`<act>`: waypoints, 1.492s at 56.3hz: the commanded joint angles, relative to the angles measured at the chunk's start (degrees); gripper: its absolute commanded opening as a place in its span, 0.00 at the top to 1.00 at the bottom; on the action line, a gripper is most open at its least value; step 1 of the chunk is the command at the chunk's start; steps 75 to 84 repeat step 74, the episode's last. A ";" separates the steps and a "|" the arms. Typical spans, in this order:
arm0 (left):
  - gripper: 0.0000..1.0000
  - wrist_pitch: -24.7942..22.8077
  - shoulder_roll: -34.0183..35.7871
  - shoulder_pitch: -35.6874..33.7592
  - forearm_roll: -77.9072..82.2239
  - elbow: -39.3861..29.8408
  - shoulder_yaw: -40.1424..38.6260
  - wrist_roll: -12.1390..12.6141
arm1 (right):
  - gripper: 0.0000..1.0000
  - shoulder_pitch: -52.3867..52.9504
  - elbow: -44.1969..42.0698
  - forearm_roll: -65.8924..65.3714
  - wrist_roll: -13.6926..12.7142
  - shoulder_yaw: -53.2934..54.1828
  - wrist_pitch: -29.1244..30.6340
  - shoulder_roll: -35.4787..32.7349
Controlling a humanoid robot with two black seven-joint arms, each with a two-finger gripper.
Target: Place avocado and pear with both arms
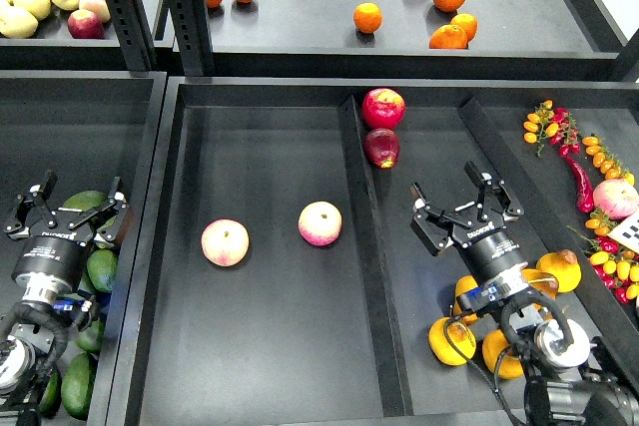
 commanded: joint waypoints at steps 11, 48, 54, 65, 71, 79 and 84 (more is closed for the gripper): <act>0.00 0.00 0.00 1.91 0.62 -8.17 2.21 0.16 | 0.01 -8.58 13.31 -3.75 -0.02 -0.20 -6.92 0.00; 0.01 0.00 0.00 5.86 1.14 -10.46 4.23 -0.02 | 0.01 -8.50 20.87 -0.76 10.26 0.76 -13.78 0.00; 0.01 0.00 0.00 7.18 1.41 -11.69 5.11 0.07 | 0.01 -8.50 20.87 -0.76 11.41 0.85 -12.82 0.00; 0.01 0.00 0.00 7.27 1.58 -12.30 5.11 0.07 | 0.00 -8.50 20.96 -0.76 11.58 0.94 -11.68 0.00; 0.01 0.00 0.00 7.36 1.58 -12.48 5.11 0.07 | 0.01 -8.50 20.96 -0.76 11.67 0.85 -11.68 0.00; 0.01 0.00 0.00 7.36 1.58 -12.48 5.11 0.07 | 0.00 -8.50 20.87 -0.84 11.76 0.94 -11.59 0.00; 0.01 0.00 0.00 7.36 1.58 -12.48 5.11 0.07 | 0.00 -8.50 20.87 -0.84 11.76 0.94 -11.59 0.00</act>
